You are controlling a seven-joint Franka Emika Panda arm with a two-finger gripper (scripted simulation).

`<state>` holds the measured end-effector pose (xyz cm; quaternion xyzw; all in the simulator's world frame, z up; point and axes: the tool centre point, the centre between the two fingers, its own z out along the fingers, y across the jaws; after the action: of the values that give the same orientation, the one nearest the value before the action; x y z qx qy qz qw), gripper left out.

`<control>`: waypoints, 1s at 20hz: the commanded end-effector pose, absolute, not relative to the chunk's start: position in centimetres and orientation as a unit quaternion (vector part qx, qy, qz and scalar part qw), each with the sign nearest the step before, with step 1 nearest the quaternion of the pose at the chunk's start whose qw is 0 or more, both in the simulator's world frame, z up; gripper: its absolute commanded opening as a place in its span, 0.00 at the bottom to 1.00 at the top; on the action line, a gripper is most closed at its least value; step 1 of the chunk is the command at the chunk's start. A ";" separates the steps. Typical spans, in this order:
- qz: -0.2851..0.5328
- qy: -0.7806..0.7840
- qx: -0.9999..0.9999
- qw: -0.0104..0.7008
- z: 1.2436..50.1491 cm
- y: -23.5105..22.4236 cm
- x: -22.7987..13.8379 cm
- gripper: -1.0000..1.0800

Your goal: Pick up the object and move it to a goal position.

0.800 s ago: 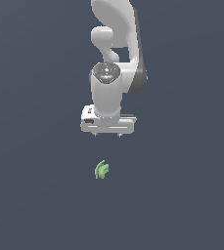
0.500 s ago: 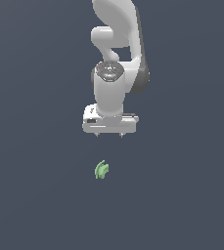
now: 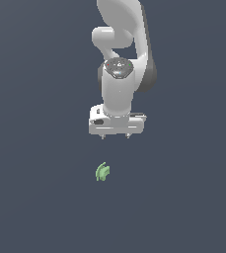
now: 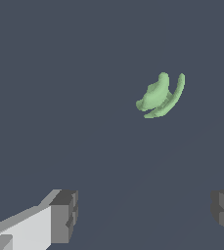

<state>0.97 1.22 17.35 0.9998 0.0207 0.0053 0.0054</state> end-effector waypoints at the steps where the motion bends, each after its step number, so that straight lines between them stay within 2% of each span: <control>1: 0.005 0.017 1.000 0.005 17.3 1.2 1.1 0.96; 10: 0.004 -0.039 0.999 0.002 16.1 0.1 3.3 0.96; 20: 0.001 -0.168 0.986 -0.002 12.8 -2.5 7.8 0.96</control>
<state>7.09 -2.06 13.40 0.9893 -0.1462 0.0017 -0.0015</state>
